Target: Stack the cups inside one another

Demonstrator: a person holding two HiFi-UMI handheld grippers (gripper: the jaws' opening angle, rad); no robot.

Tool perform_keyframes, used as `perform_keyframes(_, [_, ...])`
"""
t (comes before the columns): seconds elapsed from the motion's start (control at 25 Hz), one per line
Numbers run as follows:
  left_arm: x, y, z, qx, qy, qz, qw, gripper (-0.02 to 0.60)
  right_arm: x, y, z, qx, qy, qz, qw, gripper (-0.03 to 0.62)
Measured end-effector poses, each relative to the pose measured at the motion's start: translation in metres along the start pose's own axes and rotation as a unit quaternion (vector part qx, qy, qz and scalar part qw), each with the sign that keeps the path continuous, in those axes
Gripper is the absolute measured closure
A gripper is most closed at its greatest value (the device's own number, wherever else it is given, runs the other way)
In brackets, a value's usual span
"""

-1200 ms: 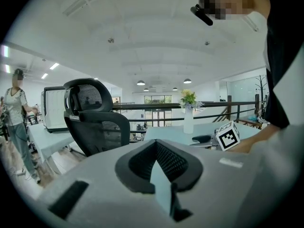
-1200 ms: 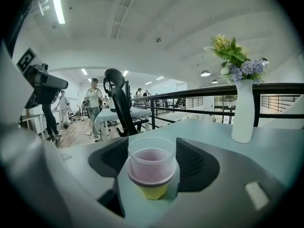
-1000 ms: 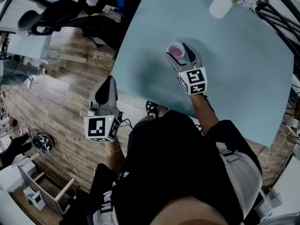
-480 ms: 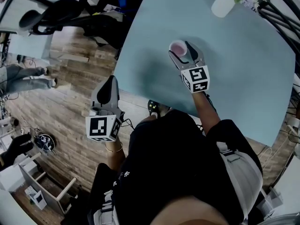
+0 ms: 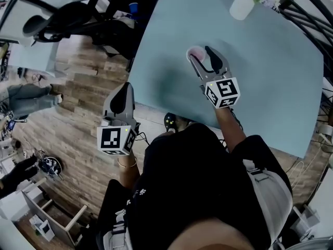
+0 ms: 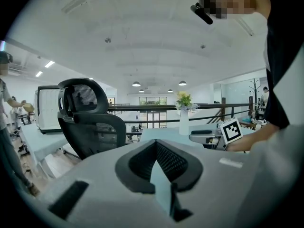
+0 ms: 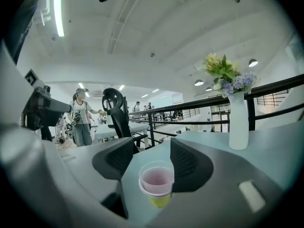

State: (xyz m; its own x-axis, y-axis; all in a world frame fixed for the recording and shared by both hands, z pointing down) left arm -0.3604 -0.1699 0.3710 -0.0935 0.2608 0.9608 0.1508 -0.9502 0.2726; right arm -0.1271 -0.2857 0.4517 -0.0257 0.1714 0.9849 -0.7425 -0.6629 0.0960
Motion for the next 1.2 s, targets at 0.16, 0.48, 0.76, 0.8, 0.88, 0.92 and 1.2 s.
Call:
perform_keyframes(0.16, [-0.003, 0.003, 0.006, 0.019, -0.001, 0.006, 0.9998, 0.589, -0.02, -0.013, -0.01, 0.0, 0.0, 0.034, 0.999, 0.394])
perform_keyframes(0.48, [-0.009, 0.009, 0.03, 0.071, -0.001, 0.023, 0.9972, 0.589, -0.045, -0.052, -0.031, 0.012, -0.02, 0.068, 0.997, 0.552])
perform_keyframes(0.76, [-0.007, 0.012, 0.046, 0.113, -0.005, 0.033, 0.9931, 0.589, -0.051, -0.082, -0.045, 0.025, -0.024, 0.068, 0.997, 0.585])
perform_keyframes(0.8, [-0.007, 0.013, 0.05, 0.12, 0.0, 0.035, 0.9922, 0.589, -0.053, -0.086, -0.046, 0.025, -0.024, 0.066, 0.997, 0.585])
perform_keyframes(0.88, [-0.006, 0.013, 0.056, 0.13, 0.013, 0.036, 0.9908, 0.589, -0.055, -0.095, -0.049, 0.026, -0.024, 0.065, 0.997, 0.585])
perform_keyframes(0.92, [-0.004, 0.014, 0.059, 0.133, 0.016, 0.034, 0.9904, 0.589, -0.055, -0.099, -0.05, 0.028, -0.024, 0.064, 0.997, 0.585])
perform_keyframes(1.2, [-0.007, 0.011, 0.067, 0.148, 0.01, 0.039, 0.9881, 0.589, -0.053, -0.115, -0.054, 0.046, -0.017, 0.065, 0.997, 0.585])
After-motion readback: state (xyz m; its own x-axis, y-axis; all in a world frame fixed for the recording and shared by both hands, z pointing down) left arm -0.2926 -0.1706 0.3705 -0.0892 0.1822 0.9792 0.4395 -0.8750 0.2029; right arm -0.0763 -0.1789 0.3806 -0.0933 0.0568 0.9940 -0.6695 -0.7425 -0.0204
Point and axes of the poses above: the fingertips, and each gripper's own axes: y forward along the fingers, z to its right, x out of its underside, the point moved 3 cm from there along -y, backward along the fingers, and after that the axes turned 11 degrees about -x, right-handed, at the moved point
